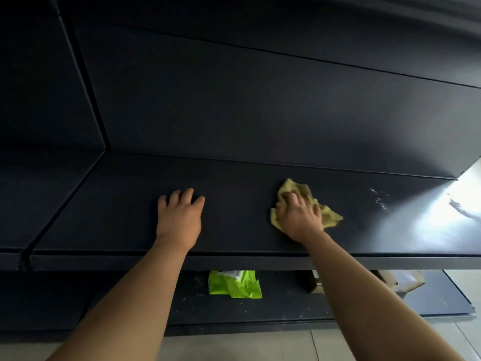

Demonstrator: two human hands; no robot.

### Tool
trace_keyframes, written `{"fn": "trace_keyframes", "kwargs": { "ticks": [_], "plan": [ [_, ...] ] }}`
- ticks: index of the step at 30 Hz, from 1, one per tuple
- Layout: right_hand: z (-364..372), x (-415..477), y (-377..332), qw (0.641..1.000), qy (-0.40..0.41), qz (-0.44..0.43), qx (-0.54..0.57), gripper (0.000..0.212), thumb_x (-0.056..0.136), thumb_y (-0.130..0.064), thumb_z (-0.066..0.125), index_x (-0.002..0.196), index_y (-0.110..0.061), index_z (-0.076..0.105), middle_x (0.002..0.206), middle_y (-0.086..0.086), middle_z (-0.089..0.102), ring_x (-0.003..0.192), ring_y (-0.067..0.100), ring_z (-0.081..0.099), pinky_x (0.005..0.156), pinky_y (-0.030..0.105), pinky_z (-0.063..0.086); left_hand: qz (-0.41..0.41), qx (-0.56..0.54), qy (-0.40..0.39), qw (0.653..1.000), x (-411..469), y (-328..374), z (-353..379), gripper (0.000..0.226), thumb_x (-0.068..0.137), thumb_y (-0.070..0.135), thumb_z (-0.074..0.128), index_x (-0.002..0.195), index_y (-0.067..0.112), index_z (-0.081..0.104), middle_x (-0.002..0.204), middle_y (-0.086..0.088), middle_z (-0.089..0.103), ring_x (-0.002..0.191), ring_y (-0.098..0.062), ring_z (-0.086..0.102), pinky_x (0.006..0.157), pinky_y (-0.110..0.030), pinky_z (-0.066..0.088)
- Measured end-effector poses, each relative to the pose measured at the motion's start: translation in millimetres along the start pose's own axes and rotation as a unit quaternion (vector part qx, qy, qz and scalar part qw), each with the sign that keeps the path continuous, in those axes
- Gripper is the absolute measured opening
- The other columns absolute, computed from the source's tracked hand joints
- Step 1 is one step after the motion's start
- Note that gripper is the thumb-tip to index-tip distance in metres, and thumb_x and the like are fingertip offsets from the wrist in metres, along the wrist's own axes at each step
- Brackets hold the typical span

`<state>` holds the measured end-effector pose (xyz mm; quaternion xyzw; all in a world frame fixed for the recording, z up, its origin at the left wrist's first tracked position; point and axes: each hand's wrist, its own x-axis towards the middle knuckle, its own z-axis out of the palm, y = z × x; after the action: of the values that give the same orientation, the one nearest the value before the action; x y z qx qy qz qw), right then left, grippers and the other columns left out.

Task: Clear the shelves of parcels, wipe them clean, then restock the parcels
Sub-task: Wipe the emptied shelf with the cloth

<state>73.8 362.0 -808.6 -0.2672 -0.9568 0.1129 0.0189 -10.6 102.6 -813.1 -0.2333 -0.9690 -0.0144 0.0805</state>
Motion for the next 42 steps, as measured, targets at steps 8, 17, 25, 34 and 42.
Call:
{"fn": "trace_keyframes", "kwargs": {
  "ticks": [8,17,25,34,42],
  "plan": [
    [-12,-21,40,0.997,-0.004,0.079,-0.026,0.051,0.1,-0.05,0.02,0.139,-0.019,0.03,0.158,0.009,0.018,0.145,0.031,0.018,0.116,0.053,0.013,-0.005,-0.024,-0.045,0.999,4,14,-11,0.051,0.095,0.004,0.035,0.144,0.017,0.037,0.147,-0.005,0.039,0.132,-0.025,0.039,0.1,-0.036,0.041],
    [19,-82,-43,0.991,0.009,-0.136,-0.018,0.055,0.098,-0.055,0.024,0.143,-0.025,0.034,0.16,0.006,0.019,0.147,0.025,0.018,0.119,0.048,0.005,-0.082,-0.075,-0.132,0.985,-7,42,-13,0.057,0.102,0.036,0.023,0.151,0.01,0.012,0.159,-0.013,0.006,0.146,-0.034,0.004,0.118,-0.051,0.009],
    [-19,-73,112,0.999,0.024,-0.008,-0.04,0.058,0.091,-0.07,0.018,0.145,-0.052,0.025,0.163,0.002,0.01,0.15,0.022,0.001,0.119,0.044,0.0,-0.046,-0.169,-0.088,0.981,-2,96,-18,0.046,0.103,0.029,0.026,0.147,0.018,0.029,0.157,-0.003,0.02,0.146,-0.022,0.012,0.117,-0.055,0.007],
    [-25,-19,99,0.999,-0.023,-0.032,-0.024,0.053,0.102,-0.04,0.029,0.153,-0.027,0.021,0.162,0.01,0.01,0.149,0.027,0.005,0.119,0.039,0.008,-0.029,-0.127,-0.042,0.991,-3,105,3,0.049,0.103,0.036,0.02,0.15,0.024,0.023,0.16,-0.003,0.013,0.148,-0.022,0.006,0.116,-0.059,0.002],
    [-14,26,3,0.975,-0.074,-0.211,-0.006,0.052,0.103,-0.033,0.029,0.154,-0.025,0.02,0.162,0.01,0.009,0.149,0.025,0.005,0.12,0.037,0.005,-0.037,-0.116,-0.02,0.992,0,107,7,0.049,0.102,0.037,0.02,0.15,0.027,0.024,0.16,0.0,0.015,0.148,-0.019,0.008,0.117,-0.056,0.002]
  ]
}}
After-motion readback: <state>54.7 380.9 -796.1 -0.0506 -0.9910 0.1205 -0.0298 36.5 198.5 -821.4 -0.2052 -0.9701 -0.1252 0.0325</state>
